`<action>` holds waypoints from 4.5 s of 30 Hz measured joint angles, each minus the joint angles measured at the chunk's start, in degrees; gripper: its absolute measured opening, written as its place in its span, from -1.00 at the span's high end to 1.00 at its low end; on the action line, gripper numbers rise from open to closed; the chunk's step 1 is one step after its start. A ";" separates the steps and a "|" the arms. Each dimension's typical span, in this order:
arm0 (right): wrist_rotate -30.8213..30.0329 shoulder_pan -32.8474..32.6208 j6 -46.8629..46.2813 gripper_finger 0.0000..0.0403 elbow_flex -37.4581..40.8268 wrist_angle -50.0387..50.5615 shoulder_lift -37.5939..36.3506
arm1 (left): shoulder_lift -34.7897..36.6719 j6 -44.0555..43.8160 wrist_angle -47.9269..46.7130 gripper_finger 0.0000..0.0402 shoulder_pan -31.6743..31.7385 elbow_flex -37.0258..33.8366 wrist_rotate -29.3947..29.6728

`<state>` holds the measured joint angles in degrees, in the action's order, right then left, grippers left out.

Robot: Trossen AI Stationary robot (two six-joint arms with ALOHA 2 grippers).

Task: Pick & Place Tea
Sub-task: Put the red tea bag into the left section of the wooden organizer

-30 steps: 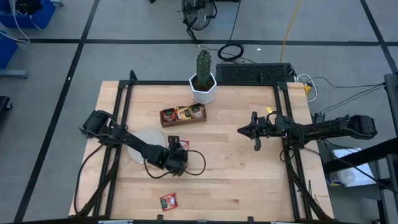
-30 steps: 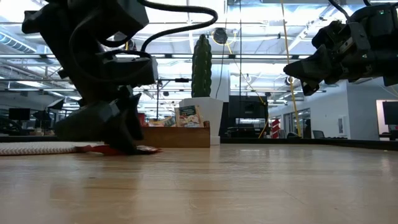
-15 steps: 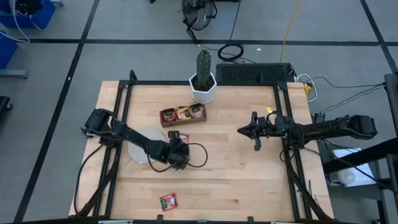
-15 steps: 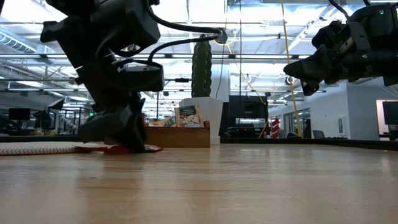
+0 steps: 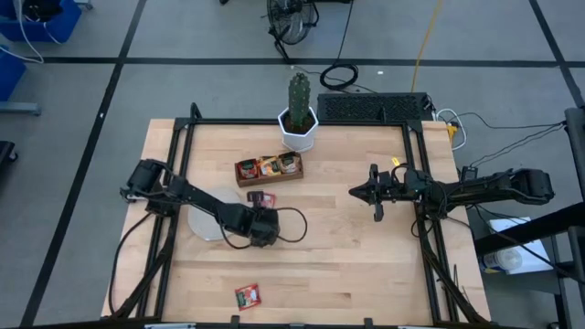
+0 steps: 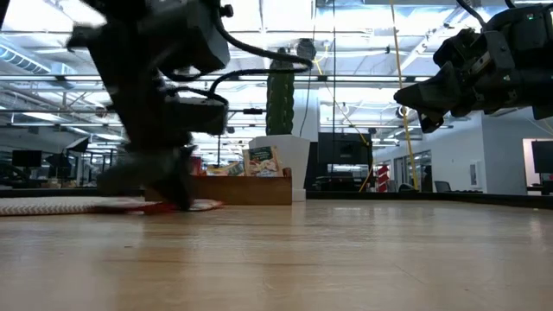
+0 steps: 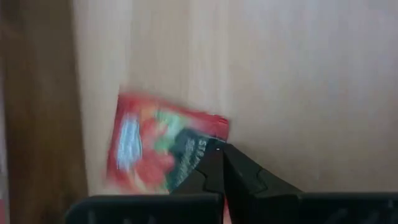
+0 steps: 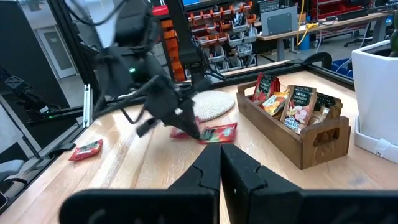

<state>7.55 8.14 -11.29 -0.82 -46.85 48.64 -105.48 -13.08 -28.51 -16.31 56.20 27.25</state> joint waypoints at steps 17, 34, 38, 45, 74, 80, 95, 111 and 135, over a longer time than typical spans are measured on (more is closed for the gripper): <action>0.00 0.01 0.00 1.00 0.01 0.02 0.01 | 0.12 -15.91 -30.29 0.88 -2.42 21.77 -13.97; 0.00 0.02 0.00 1.00 0.00 0.00 0.02 | 0.13 -8.70 -35.49 -0.32 -4.94 13.74 -21.27; 0.00 0.02 0.00 1.00 0.02 0.00 0.00 | 0.16 -3.39 -32.24 -0.42 -4.40 11.95 -21.47; 0.00 0.02 -0.02 1.00 0.00 0.00 0.02 | 0.61 -1.56 -26.15 -0.43 -0.69 4.26 -21.53; 0.00 0.02 -0.01 1.00 0.00 0.02 0.02 | 5.99 -4.20 -37.06 0.95 -2.80 11.44 -15.72; 0.00 0.01 -0.02 1.00 0.01 -0.01 0.00 | 7.16 2.47 -48.74 0.94 -4.95 16.39 1.28; 0.00 0.02 0.00 1.00 0.00 -0.01 0.00 | 4.88 50.51 -38.18 0.97 10.80 15.13 35.31; 0.00 0.00 0.00 1.00 0.02 0.10 0.19 | -0.01 61.00 -22.02 0.97 18.96 7.24 31.78; 0.00 0.00 -0.01 1.00 0.00 -0.02 0.16 | 0.18 47.28 -19.40 0.37 15.62 4.03 35.48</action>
<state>7.55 8.14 -11.30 -0.82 -46.87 48.81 -105.31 34.20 -47.91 -0.69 60.23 62.73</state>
